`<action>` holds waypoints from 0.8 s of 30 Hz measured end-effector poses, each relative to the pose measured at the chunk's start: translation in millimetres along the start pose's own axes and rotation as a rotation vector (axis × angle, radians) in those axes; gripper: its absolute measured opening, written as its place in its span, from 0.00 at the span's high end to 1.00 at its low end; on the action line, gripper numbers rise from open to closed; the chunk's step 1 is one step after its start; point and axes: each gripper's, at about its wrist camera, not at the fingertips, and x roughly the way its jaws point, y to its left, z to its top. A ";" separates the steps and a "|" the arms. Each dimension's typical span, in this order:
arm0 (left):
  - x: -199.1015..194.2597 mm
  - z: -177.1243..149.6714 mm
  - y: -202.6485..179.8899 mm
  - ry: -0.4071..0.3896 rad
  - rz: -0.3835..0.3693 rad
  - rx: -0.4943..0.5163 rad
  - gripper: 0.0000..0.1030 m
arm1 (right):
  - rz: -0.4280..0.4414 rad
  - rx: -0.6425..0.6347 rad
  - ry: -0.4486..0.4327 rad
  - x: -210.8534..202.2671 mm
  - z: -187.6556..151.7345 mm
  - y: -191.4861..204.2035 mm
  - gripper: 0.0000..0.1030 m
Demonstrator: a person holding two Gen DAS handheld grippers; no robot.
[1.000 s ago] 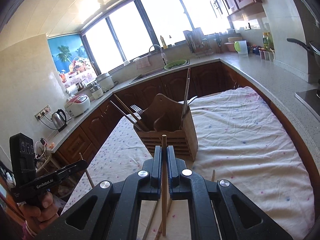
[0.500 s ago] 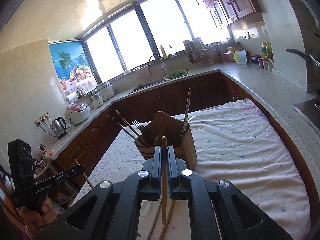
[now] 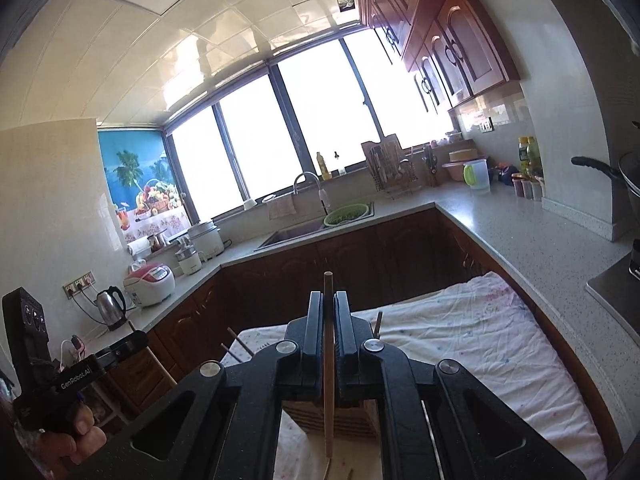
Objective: Organize utensils
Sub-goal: 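Lift both bamboo chopsticks and lower them into the wooden holder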
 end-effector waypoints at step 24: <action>64.5 -10.7 22.9 -0.142 0.102 -0.050 0.96 | -0.099 0.005 0.010 78.3 -39.8 -19.7 0.95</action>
